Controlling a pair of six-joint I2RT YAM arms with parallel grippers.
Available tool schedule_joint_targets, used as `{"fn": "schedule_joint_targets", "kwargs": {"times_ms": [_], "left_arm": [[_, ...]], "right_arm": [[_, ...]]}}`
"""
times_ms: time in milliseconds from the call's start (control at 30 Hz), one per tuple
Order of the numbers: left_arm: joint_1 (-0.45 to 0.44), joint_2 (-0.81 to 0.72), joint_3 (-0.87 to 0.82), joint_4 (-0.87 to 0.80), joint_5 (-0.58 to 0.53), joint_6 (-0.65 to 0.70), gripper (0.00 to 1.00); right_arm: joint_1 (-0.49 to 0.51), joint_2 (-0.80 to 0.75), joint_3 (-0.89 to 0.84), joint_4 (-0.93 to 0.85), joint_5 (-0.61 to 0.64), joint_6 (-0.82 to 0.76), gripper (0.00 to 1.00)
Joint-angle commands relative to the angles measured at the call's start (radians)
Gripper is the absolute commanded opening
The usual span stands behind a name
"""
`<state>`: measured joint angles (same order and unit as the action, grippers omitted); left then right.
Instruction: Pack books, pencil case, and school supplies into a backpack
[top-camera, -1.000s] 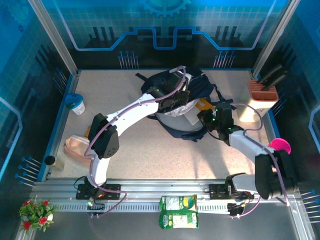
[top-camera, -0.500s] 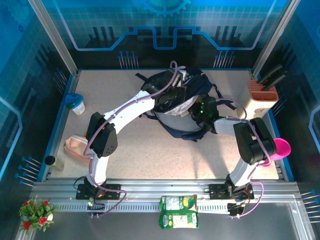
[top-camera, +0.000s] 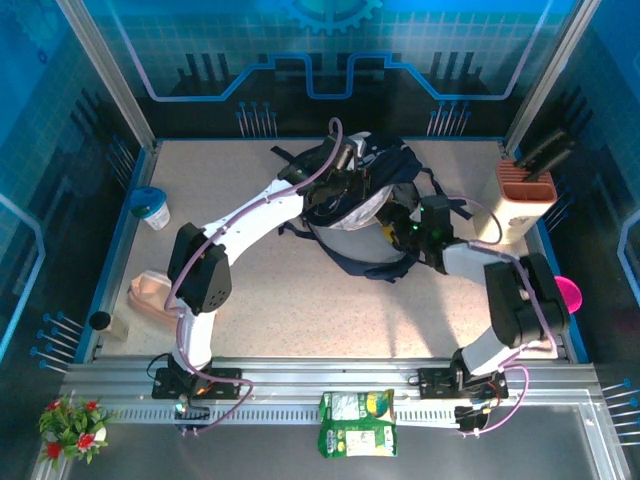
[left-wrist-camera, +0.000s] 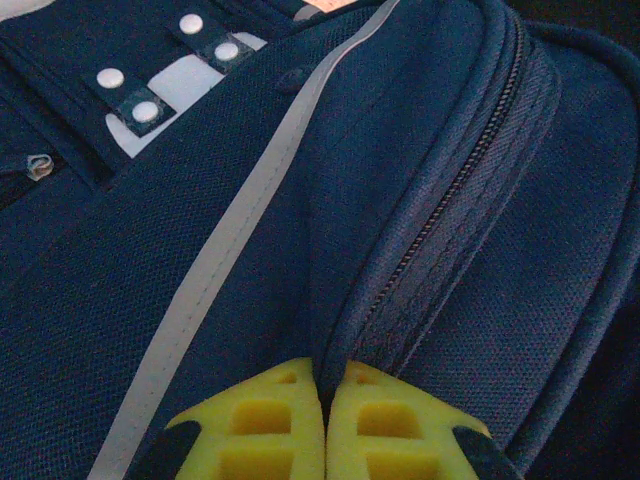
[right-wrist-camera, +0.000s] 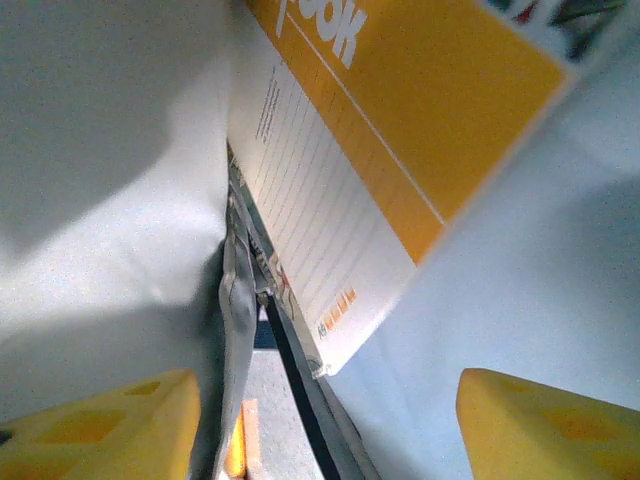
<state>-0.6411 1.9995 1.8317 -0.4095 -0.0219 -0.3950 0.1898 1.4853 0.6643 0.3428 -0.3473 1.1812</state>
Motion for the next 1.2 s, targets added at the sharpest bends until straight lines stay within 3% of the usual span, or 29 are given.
{"fn": "schedule_joint_targets", "kwargs": {"times_ms": [0, 100, 300, 400, 767, 933, 1167], "left_arm": [[0.030, -0.056, -0.016, 0.064, 0.036, -0.053, 0.00], [0.034, -0.046, -0.034, 0.045, 0.082, -0.054, 0.06], [0.066, -0.066, -0.124, 0.053, 0.184, -0.081, 0.47], [0.105, -0.106, -0.224, 0.103, 0.197, -0.131, 0.60], [0.336, -0.161, -0.557, 0.236, 0.194, -0.299, 0.61], [0.399, -0.089, -0.543, 0.271, 0.262, -0.337, 0.60], [0.413, 0.038, -0.446, 0.249, 0.281, -0.368, 0.59]], "right_arm": [[-0.034, -0.169, -0.043, -0.215, 0.049, -0.108, 0.73], [-0.062, -0.318, -0.048, -0.366, 0.129, -0.198, 0.76], [-0.123, -0.455, 0.032, -0.545, 0.150, -0.366, 0.84], [-0.123, -0.448, 0.072, -0.590, 0.136, -0.410, 0.85], [-0.080, -0.362, 0.033, -0.531, 0.046, -0.377, 0.85], [-0.042, -0.337, 0.021, -0.527, 0.048, -0.361, 0.86], [-0.020, -0.329, 0.025, -0.597, 0.078, -0.378, 0.85]]}}
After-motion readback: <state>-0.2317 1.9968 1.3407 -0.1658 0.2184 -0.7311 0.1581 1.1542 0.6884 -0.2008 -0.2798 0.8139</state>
